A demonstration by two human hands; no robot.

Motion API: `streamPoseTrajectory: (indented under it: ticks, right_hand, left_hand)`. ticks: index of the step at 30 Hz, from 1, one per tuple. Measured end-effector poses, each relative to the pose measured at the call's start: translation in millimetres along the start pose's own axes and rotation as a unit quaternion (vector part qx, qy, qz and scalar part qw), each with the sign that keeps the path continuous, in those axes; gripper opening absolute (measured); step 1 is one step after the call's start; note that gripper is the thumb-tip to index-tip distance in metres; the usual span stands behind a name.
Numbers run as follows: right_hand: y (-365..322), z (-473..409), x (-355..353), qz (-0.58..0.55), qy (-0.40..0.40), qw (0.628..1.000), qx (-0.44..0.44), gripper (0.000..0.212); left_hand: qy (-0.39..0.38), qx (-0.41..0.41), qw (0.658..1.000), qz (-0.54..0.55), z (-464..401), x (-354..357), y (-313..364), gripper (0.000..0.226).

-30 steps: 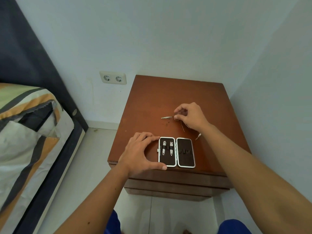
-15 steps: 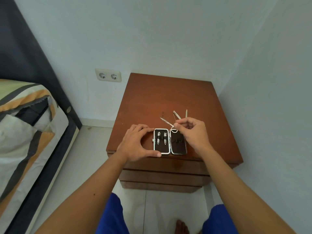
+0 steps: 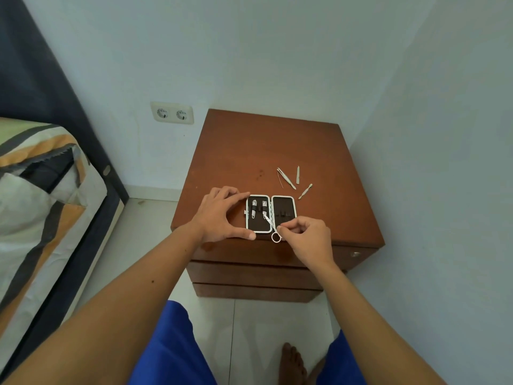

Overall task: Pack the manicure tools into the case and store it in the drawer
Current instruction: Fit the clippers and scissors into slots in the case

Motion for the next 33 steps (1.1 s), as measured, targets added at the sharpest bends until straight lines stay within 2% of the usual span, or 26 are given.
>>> streamPoseTrajectory:
  ticks: [10,20,29,33]
  right_hand:
    - [-4.9,-3.0,1.3,-0.025,-0.036,0.998,0.038,0.011]
    - [-0.8,-5.7,-8.6,-0.069,-0.065,0.994,0.052,0.003]
    - [-7.4,-8.7,7.1,-0.020,-0.063,0.997,0.039,0.011]
    - [-9.0,-11.9,11.7,0.003,-0.054,0.997,0.051,0.013]
  left_hand:
    - [0.006,0.004,1.000,0.010,-0.8,-0.6,-0.8,0.112]
    - [0.004,0.001,1.000,0.017,-1.0,-0.1,-2.9,0.114]
    - [0.007,-0.002,1.000,0.013,-1.1,0.2,-3.1,0.124]
    - [0.011,0.003,1.000,0.013,-0.9,0.2,-2.2,0.122]
Point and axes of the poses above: each hand's wrist, its own z-axis away from the middle knuckle, its own x-axis out of the palm, y = z × x, the point moved 3 cm from there along -z, towards the middle knuckle, and after that the axes turned 10 degrees about z, right-handed, at the moved point
